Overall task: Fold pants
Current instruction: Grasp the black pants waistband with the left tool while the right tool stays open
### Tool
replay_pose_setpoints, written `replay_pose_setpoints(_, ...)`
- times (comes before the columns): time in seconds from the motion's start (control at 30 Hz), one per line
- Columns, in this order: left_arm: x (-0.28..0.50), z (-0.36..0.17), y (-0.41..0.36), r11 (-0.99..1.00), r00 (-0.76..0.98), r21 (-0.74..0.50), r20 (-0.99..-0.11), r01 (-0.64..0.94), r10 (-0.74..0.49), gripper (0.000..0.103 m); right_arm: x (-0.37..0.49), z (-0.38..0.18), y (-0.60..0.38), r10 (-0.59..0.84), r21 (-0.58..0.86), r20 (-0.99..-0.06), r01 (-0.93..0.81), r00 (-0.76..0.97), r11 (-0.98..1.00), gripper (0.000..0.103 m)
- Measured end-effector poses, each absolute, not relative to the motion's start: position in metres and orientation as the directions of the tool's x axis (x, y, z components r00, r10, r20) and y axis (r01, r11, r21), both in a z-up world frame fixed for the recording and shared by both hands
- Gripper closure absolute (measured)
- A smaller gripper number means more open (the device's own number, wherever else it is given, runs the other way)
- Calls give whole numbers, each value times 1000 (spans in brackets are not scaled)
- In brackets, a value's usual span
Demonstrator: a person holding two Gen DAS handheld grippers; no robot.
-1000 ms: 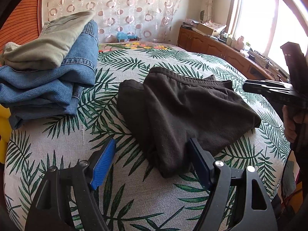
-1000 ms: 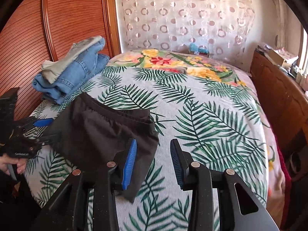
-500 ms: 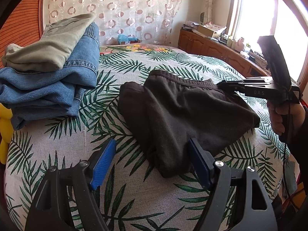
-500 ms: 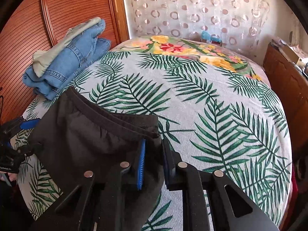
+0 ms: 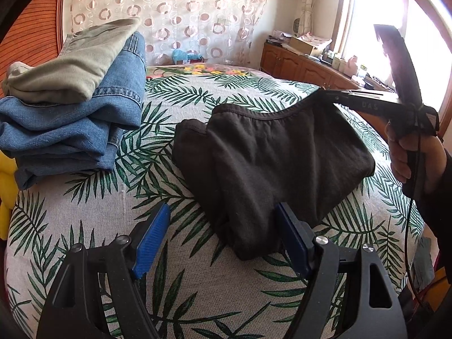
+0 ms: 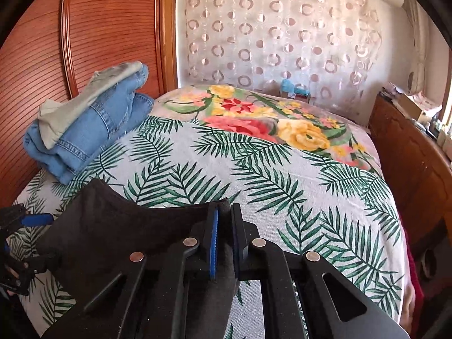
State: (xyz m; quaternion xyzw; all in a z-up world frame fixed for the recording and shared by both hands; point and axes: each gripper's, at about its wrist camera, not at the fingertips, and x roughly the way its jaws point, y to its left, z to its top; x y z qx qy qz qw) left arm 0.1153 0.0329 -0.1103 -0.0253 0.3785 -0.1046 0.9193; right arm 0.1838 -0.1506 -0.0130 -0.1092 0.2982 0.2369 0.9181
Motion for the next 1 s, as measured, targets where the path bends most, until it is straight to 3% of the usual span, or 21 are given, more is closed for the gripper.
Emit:
replay_pose_setpoints(0.23, 117, -110, 33, 976, 689, -131, -692, 175, -216, 26, 167, -8, -169, 354, -34, -636, -483, 686, 875, 72)
replay_pose_setpoints(0.4, 117, -105, 37, 975, 700, -144, -678, 170, -223, 26, 142, -12, -188, 368, -1, -653, -486, 662, 874, 48)
replay_pose_setpoints(0.7, 143, -94, 39, 965, 678, -184, -686, 187, -262, 24, 129, -20, -201, 376, 82, -689, -449, 620, 890, 46)
replay_pose_setpoints(1.0, 167, -98, 27, 972, 663, -149, -712, 180, -232, 23, 150, -24, -192, 361, 63, -708, -455, 607, 888, 46)
